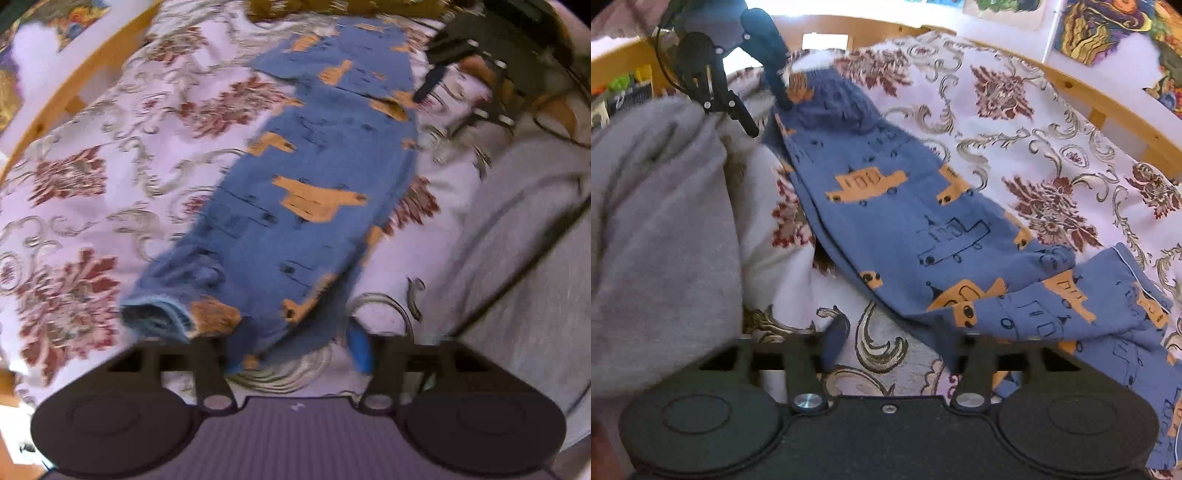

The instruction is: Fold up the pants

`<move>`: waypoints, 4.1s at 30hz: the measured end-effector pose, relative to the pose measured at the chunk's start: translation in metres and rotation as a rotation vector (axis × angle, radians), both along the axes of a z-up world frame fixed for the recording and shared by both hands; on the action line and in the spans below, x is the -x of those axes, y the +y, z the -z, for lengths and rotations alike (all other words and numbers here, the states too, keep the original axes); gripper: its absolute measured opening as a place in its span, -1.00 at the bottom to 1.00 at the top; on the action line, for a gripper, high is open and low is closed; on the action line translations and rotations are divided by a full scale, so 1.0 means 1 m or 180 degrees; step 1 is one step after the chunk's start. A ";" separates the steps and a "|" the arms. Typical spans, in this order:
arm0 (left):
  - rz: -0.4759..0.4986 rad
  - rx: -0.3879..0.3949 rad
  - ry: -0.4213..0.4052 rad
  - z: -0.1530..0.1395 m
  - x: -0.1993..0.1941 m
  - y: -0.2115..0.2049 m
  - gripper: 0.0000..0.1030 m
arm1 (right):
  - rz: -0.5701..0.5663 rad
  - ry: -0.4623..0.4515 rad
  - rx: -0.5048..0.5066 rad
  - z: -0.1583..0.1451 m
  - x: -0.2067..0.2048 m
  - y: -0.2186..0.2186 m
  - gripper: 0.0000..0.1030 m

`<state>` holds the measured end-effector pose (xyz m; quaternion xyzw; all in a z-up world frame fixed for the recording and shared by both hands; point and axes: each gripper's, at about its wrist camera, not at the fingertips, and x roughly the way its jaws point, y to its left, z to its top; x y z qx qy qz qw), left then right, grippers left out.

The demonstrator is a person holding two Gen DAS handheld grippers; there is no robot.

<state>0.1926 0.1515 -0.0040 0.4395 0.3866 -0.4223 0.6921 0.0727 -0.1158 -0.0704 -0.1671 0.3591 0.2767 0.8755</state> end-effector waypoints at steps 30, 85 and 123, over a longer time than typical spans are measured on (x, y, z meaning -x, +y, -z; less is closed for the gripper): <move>-0.2306 0.1856 0.0657 0.065 0.036 -0.206 1.00 | 0.1786 -0.0147 -0.0433 -0.011 -0.040 -0.172 0.99; -0.2057 0.1898 0.0523 0.063 0.044 -0.207 -0.98 | 0.2721 0.0345 -0.1232 -0.072 -0.131 -0.191 -1.00; -0.1544 0.1619 0.0389 0.004 -0.053 -0.252 1.00 | 0.2559 -0.0613 0.0307 0.011 -0.035 -0.165 0.99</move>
